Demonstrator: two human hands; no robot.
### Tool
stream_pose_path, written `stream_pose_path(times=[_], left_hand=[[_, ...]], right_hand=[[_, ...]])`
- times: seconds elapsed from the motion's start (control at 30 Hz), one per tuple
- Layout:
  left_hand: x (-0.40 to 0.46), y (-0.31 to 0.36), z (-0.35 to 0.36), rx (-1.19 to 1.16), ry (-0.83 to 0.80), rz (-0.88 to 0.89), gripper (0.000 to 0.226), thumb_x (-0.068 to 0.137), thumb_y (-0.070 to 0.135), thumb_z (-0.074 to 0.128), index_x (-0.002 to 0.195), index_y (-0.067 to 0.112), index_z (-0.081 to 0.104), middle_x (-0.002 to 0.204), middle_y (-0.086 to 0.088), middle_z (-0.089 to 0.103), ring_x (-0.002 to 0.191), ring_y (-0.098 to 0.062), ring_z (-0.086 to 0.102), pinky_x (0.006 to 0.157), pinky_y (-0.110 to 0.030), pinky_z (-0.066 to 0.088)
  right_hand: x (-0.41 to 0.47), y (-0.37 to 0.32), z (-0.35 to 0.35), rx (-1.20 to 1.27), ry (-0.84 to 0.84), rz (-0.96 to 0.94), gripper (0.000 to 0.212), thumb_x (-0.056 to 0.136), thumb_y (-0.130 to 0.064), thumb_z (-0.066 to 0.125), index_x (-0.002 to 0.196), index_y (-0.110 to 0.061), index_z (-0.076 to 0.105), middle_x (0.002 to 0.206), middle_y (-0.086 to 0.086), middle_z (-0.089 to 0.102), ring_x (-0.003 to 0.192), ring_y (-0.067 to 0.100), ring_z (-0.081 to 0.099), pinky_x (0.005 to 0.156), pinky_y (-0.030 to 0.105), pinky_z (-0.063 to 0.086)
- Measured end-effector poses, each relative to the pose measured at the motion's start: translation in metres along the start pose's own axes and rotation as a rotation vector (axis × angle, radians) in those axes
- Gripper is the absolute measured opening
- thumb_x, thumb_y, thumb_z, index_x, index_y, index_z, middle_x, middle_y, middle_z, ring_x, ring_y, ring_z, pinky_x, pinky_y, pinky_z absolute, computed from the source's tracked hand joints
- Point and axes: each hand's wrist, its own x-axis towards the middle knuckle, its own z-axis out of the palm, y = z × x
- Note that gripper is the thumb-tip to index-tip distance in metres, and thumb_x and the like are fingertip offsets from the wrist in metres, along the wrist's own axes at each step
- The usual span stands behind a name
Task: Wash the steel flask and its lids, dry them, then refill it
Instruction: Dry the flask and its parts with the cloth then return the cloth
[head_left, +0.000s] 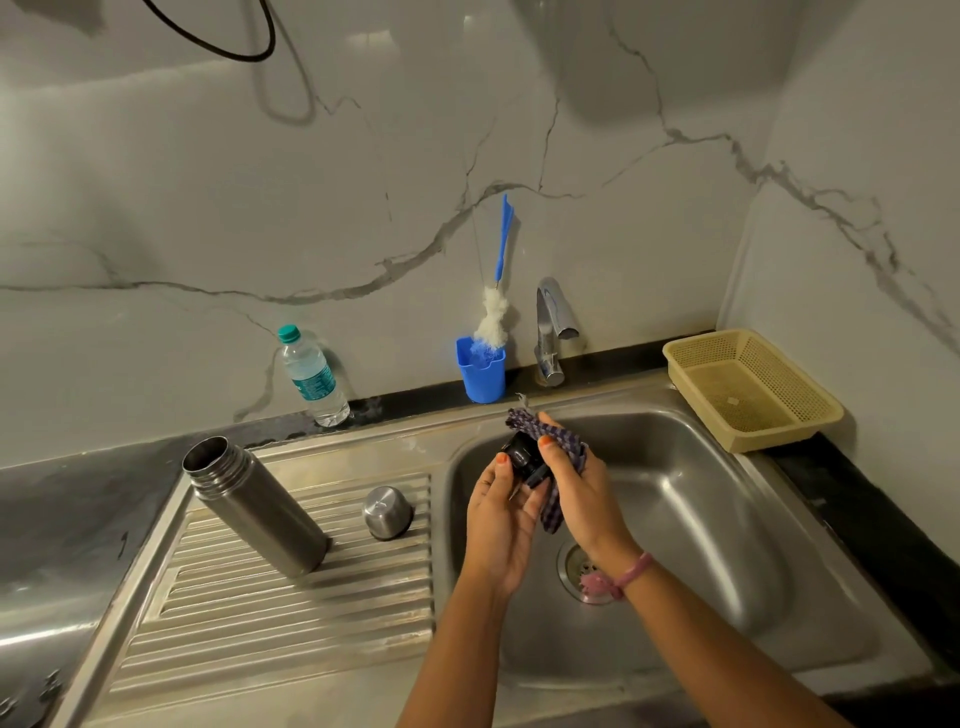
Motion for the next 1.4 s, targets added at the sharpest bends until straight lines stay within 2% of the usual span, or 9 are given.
stream_pose_path(times=[0.13, 0.3, 0.47, 0.63, 0.77, 0.93, 1.1, 1.23, 1.4], left_hand=[[0.001, 0.006, 0.005, 0.066, -0.056, 0.011, 0.033, 0.098, 0.028, 0.052, 0.115, 0.004, 0.067, 0.117, -0.021, 0.069, 0.107, -0.029, 0.068, 0.092, -0.037, 0.057], [0.003, 0.005, 0.003, 0.108, -0.056, 0.018, 0.043, 0.09, 0.021, 0.062, 0.126, -0.002, 0.059, 0.124, -0.024, 0.065, 0.114, -0.033, 0.065, 0.093, -0.038, 0.056], [0.006, 0.006, -0.002, 0.069, -0.019, 0.011, 0.044, 0.091, 0.021, 0.06, 0.128, -0.002, 0.057, 0.127, -0.024, 0.063, 0.11, -0.028, 0.066, 0.095, -0.039, 0.054], [0.002, 0.004, 0.001, 0.056, -0.06, -0.036, 0.03, 0.102, 0.014, 0.046, 0.124, -0.002, 0.059, 0.119, -0.023, 0.067, 0.108, -0.029, 0.067, 0.09, -0.035, 0.059], [0.008, 0.006, 0.0, -0.049, -0.033, 0.028, 0.044, 0.097, 0.019, 0.048, 0.137, -0.001, 0.05, 0.133, -0.026, 0.059, 0.126, -0.039, 0.056, 0.103, -0.048, 0.048], [0.002, 0.002, 0.012, 0.112, -0.041, 0.049, 0.047, 0.093, 0.031, 0.057, 0.129, 0.001, 0.058, 0.125, -0.022, 0.065, 0.119, -0.033, 0.063, 0.102, -0.045, 0.051], [0.002, 0.005, 0.011, 0.053, -0.076, 0.063, 0.04, 0.088, 0.019, 0.063, 0.123, 0.0, 0.062, 0.119, -0.021, 0.068, 0.108, -0.03, 0.068, 0.085, -0.035, 0.06], [0.0, 0.006, 0.009, 0.041, -0.09, 0.049, 0.049, 0.087, 0.018, 0.064, 0.133, 0.004, 0.055, 0.126, -0.019, 0.066, 0.116, -0.032, 0.065, 0.09, -0.038, 0.059], [0.002, 0.005, 0.002, 0.025, -0.032, 0.047, 0.038, 0.093, 0.018, 0.057, 0.127, 0.001, 0.057, 0.129, -0.025, 0.061, 0.113, -0.031, 0.065, 0.087, -0.036, 0.057]], right_hand=[[-0.008, -0.001, 0.004, -0.073, -0.08, -0.063, 0.043, 0.097, -0.024, 0.047, 0.139, -0.027, 0.042, 0.124, -0.015, 0.059, 0.114, -0.005, 0.055, 0.09, 0.011, 0.045], [0.003, -0.001, 0.0, -0.027, 0.031, 0.033, 0.025, 0.096, -0.033, 0.05, 0.116, -0.025, 0.062, 0.105, -0.002, 0.07, 0.106, 0.013, 0.064, 0.089, 0.026, 0.051], [-0.004, -0.006, -0.001, -0.102, -0.047, -0.022, 0.032, 0.098, -0.028, 0.047, 0.129, -0.036, 0.049, 0.112, -0.019, 0.064, 0.107, -0.004, 0.059, 0.086, 0.011, 0.047], [0.007, -0.007, -0.007, -0.066, 0.081, 0.068, 0.024, 0.096, -0.031, 0.05, 0.107, -0.018, 0.066, 0.096, -0.001, 0.071, 0.098, 0.015, 0.066, 0.074, 0.015, 0.048], [-0.005, -0.01, 0.0, -0.135, -0.019, -0.02, 0.025, 0.097, -0.026, 0.048, 0.118, -0.039, 0.052, 0.102, -0.021, 0.065, 0.102, -0.008, 0.059, 0.08, 0.006, 0.044], [0.003, -0.008, -0.002, -0.105, 0.032, 0.031, 0.023, 0.096, -0.03, 0.049, 0.117, -0.026, 0.06, 0.105, -0.004, 0.069, 0.103, 0.009, 0.064, 0.08, 0.013, 0.05], [-0.008, -0.013, 0.003, -0.142, -0.005, -0.033, 0.031, 0.097, -0.027, 0.049, 0.128, -0.031, 0.05, 0.104, -0.019, 0.065, 0.102, -0.006, 0.06, 0.082, 0.008, 0.046], [0.003, -0.02, -0.001, -0.07, 0.073, 0.089, 0.029, 0.096, -0.033, 0.05, 0.114, -0.015, 0.064, 0.099, -0.001, 0.07, 0.095, 0.01, 0.066, 0.067, 0.008, 0.048], [-0.004, -0.021, -0.003, -0.109, 0.047, 0.112, 0.028, 0.096, -0.033, 0.05, 0.11, -0.014, 0.064, 0.096, 0.0, 0.07, 0.087, 0.004, 0.066, 0.066, 0.008, 0.048]])
